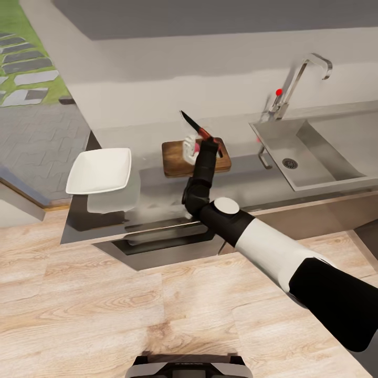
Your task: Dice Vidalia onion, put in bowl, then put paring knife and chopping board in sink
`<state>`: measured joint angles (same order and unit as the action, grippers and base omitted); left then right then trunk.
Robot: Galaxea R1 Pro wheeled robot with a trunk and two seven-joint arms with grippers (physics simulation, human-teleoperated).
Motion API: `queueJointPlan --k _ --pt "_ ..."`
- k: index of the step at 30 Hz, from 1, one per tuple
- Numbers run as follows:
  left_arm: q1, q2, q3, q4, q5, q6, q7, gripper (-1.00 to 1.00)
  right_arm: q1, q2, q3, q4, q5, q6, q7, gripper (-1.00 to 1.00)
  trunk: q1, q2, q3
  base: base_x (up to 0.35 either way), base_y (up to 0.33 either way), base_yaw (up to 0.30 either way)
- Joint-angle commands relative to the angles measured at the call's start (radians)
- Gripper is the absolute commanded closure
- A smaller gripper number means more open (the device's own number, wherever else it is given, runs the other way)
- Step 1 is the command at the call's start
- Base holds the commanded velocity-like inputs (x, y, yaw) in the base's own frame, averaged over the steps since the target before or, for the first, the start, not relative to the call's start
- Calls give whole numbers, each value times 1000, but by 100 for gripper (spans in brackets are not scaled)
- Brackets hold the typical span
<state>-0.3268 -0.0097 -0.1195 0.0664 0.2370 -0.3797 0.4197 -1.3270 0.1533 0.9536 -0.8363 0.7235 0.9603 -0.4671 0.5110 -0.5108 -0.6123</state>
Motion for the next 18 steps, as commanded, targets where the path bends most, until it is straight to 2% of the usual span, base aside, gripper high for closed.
queueJointPlan --k 1,11,18 --pt "-1 -1 -8 4 8 -7 1 -100 -1 -1 2 2 -6 8 -14 100 0 -1 -1 0 0 0" --pt "-1 -1 -9 4 8 -7 2 -100 -1 5 1 9 -7 18 -26 100 0 -1 -1 0 0 0" --pt "-1 -1 -9 4 8 -7 2 -100 -1 21 2 98 -9 17 -25 100 0 -1 -1 0 0 0"
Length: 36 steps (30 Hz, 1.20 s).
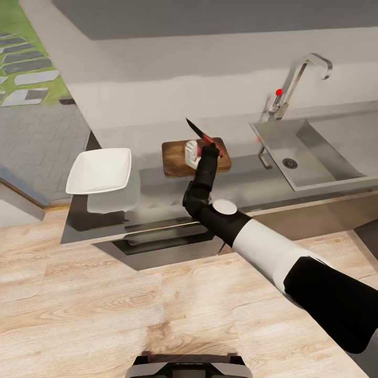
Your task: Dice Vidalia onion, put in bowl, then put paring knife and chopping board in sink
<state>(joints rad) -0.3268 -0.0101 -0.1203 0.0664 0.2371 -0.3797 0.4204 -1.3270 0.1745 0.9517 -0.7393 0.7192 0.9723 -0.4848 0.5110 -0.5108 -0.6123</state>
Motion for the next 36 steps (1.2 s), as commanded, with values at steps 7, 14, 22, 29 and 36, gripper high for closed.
queueJointPlan --k 7,14,22,29,36 --pt "-1 -1 -8 4 8 -7 1 -100 -1 0 4 46 -8 2 -6 100 0 -1 -1 0 0 0" --pt "-1 -1 -8 4 8 -7 1 -100 -1 0 4 89 -8 0 -6 100 0 -1 -1 0 0 0" --pt "-1 -1 -8 4 8 -7 1 -100 -1 0 4 95 -5 -1 -10 100 0 -1 -1 0 0 0" --pt "0 -2 -5 2 8 -7 -15 -100 -8 0 1 80 -7 1 -18 100 0 -1 -1 0 0 0" --pt "0 -2 -5 3 8 -7 -15 -100 -2 0 -10 72 9 2 -28 100 0 -1 -1 0 5 0"
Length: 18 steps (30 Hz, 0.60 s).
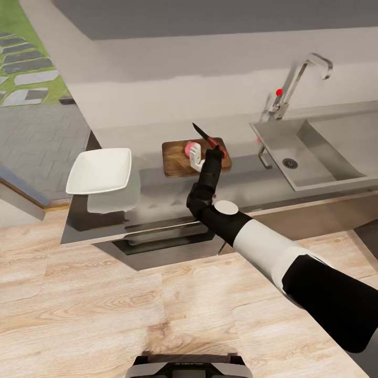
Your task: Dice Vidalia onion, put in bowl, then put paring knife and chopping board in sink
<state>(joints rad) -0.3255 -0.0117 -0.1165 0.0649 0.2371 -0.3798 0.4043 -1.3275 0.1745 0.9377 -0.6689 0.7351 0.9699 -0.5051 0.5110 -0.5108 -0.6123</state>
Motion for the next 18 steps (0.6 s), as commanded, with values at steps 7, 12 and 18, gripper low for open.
queueJointPlan --k 7,12,18 --pt "-2 -1 -8 4 8 -7 1 -100 -1 0 -36 2 -5 4 -44 100 0 -1 -1 0 209 0" --pt "-1 -1 -8 4 8 -7 1 -100 -1 0 -53 2 -6 4 -70 100 0 -1 -1 0 164 0" --pt "-2 -1 -9 4 8 -7 1 -100 -1 0 -53 8 -9 5 -96 100 0 -1 -1 0 17 0"
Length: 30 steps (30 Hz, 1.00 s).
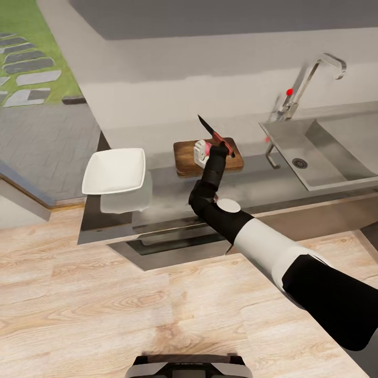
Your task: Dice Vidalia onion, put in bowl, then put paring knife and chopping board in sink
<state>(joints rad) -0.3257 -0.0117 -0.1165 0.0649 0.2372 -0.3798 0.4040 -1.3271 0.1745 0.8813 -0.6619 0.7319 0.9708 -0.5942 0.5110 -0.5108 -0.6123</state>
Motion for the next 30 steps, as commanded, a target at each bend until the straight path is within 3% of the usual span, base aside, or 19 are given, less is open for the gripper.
queueJointPlan --k 1,11,17,20,21,30 --pt "-1 -1 -9 4 8 -7 1 -100 -1 0 4 7 -6 3 -7 100 0 -1 -1 0 2 0" --pt "-1 -2 -9 4 8 -7 1 -100 -1 0 4 107 -8 3 -6 100 0 -1 -1 0 1 0" --pt "-1 -1 -9 4 8 -7 1 -100 -2 0 -7 117 -8 7 -6 100 0 -1 -1 0 223 0" --pt "-1 -1 -9 5 8 -7 1 -100 -2 0 -49 117 -8 9 -7 100 0 -1 -1 0 291 0" --pt "-1 -2 -9 6 8 -7 1 -100 -2 0 -159 135 -6 18 -20 100 0 -1 -1 0 0 0" --pt "-1 -2 -9 6 8 -7 1 -100 -1 0 -160 137 -6 18 -23 100 0 -1 -1 0 0 0"
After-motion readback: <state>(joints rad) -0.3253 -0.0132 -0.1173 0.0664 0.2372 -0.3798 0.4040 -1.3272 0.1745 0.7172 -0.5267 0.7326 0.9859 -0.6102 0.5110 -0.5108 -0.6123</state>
